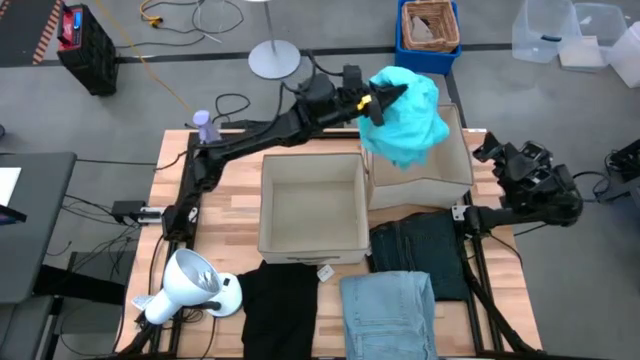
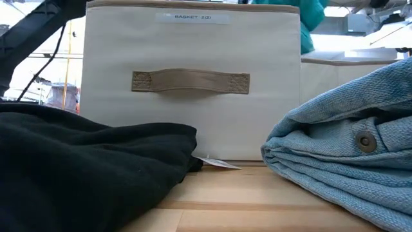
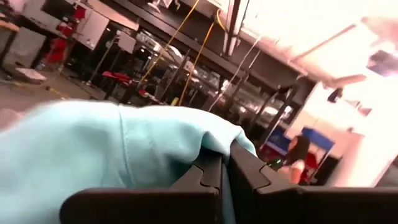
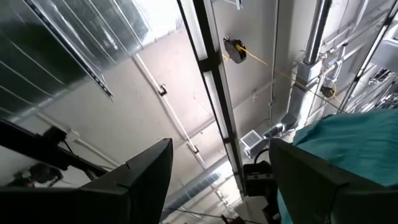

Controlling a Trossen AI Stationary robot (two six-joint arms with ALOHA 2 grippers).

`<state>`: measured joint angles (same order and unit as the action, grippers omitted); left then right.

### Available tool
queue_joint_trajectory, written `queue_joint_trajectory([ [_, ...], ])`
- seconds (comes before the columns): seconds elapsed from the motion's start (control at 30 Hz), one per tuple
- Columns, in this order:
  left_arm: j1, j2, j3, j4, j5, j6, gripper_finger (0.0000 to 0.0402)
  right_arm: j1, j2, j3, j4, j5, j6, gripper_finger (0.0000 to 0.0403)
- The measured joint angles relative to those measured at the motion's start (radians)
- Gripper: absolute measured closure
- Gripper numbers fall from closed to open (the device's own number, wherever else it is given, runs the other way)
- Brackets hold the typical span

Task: Sort clothes
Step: Put the blue shorts in the right brown bin

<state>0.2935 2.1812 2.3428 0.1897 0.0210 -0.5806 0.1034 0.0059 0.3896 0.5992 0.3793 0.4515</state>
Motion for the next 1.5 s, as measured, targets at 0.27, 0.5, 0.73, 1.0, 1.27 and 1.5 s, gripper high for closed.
queue_joint_trajectory([
  [0.27,-0.005,0.068,-0.001,0.016,0.001,-0.086,0.0401,0.0,0.052,0.071,-0.135,-0.013,-0.045,0.0117],
  [0.5,-0.017,0.06,0.001,0.077,0.2,-0.085,0.0401,0.0,0.103,0.075,-0.147,-0.016,-0.045,0.0117],
  [0.73,-0.011,0.063,0.0,-0.024,0.257,-0.065,0.0401,0.0,0.106,0.075,-0.094,-0.018,-0.045,0.0117],
  [1.0,-0.007,0.064,0.0,-0.144,-0.011,-0.01,0.0401,0.0,0.106,0.075,-0.046,-0.038,-0.068,0.0117],
  [1.27,-0.006,0.065,0.0,-0.146,-0.072,0.003,0.0327,0.001,0.106,0.075,-0.049,-0.051,-0.041,0.0117],
  [1.5,-0.008,0.064,0.0,-0.223,-0.013,-0.026,0.0177,0.001,0.106,0.075,-0.071,-0.063,-0.041,0.0117],
])
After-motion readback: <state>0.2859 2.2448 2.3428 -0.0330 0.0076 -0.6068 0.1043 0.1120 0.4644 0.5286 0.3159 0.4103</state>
